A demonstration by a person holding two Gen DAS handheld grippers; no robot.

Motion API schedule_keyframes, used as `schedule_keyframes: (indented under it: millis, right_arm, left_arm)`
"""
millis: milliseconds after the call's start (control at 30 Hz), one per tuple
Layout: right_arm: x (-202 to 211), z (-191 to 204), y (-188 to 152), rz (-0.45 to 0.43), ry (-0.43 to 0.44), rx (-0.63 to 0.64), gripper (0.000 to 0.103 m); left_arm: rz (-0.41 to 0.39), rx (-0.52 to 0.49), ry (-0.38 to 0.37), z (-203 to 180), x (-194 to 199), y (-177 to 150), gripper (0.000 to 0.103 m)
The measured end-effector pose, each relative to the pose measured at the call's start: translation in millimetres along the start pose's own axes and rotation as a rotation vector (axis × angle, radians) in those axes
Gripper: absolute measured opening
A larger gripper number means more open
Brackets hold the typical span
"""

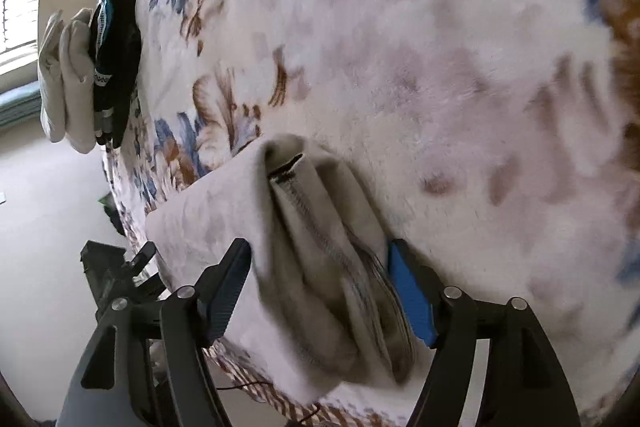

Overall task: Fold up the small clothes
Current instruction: 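Lift the folded shirt with both grippers and carry it toward the clothes stack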

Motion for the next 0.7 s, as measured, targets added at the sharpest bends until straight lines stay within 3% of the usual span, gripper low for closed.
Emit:
schedule_keyframes:
  millis: [200, 233, 267, 300, 367, 533, 700]
  right_arm:
    - [-3, 6, 14, -0.075, 0.052, -0.012, 0.072]
    - [-2, 9, 16, -0.094, 0.051, -0.007, 0.067]
    - [1, 15, 16, -0.114, 0.05, 0.013, 0.047]
    - [3, 19, 15, -0.121, 0.051, 0.023, 0.033]
    - [12, 28, 11, -0.166, 0.029, 0.052, 0.027]
    - [42, 46, -7, -0.227, 0.031, 0.102, 0.023]
    - [93, 77, -37, -0.268, 0.064, 0.144, 0.022]
  left_arm:
    - [-0.017, -0.061, -0.002, -13, -19, 13, 0.069]
    - [-0.028, -0.08, -0.008, -17, -21, 14, 0.061]
    - [-0.032, -0.106, -0.002, -21, -20, 13, 0.036]
    - [-0.029, -0.128, 0.007, -23, -20, 12, 0.032]
    - [-0.051, -0.179, 0.025, -33, -15, 9, 0.027]
    - [-0.112, -0.24, 0.042, -64, 13, -4, 0.026]
    - [-0.18, -0.234, 0.03, -101, 64, -20, 0.025]
Point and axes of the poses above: each gripper's, at about its wrist camera, not at the fingertips, and x roughly against the way its jaws point, z to its left, y to its top, the point moved 10 cm from there along -x, roughly the way its jaws point, and after that the axes turned 15 degrees about -y, right-handed, at the moved point
